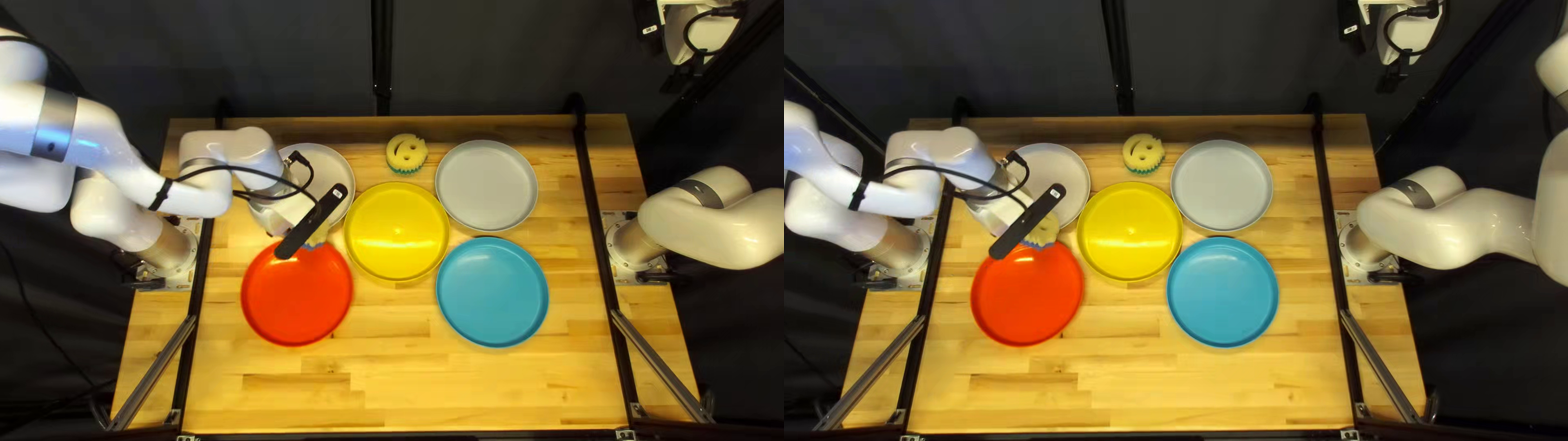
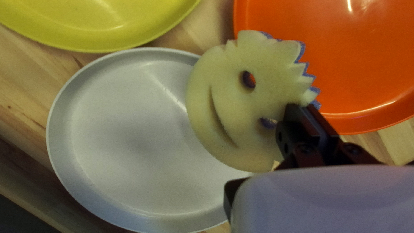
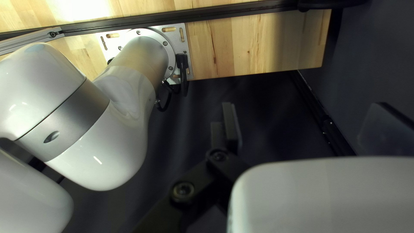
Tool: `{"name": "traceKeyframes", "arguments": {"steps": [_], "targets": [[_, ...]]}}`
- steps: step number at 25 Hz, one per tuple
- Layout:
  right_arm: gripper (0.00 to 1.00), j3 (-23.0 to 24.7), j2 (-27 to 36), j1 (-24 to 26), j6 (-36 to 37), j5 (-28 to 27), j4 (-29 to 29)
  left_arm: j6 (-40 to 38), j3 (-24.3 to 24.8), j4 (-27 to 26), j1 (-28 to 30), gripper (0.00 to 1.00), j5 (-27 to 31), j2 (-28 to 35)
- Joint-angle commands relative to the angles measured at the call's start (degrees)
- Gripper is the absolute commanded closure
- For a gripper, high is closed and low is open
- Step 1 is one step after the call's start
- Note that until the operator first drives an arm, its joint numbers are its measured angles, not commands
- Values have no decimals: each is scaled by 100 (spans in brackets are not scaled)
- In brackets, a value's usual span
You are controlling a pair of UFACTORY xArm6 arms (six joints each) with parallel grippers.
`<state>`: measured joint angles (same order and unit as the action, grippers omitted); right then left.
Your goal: Pick up sponge and scrub the plate
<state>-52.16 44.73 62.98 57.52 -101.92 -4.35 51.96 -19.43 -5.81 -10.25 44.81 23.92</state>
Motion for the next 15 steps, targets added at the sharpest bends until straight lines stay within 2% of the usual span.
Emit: {"name": "traceKeyframes", "arguments": {"steps": [1, 7, 10, 15], "targets": [[0, 0, 0, 0, 0, 0, 0, 139, -29, -34, -191, 100, -238, -360], [0, 0, 0, 0, 0, 0, 0, 452, -215, -163, -394, 100, -565, -1000], [0, 0, 0, 0, 0, 0, 0, 580, -312, -164, -545, 100, -560, -1123], [0, 0, 0, 0, 0, 0, 0, 813, -775, -73, -902, 100, -408, -1489]]}}
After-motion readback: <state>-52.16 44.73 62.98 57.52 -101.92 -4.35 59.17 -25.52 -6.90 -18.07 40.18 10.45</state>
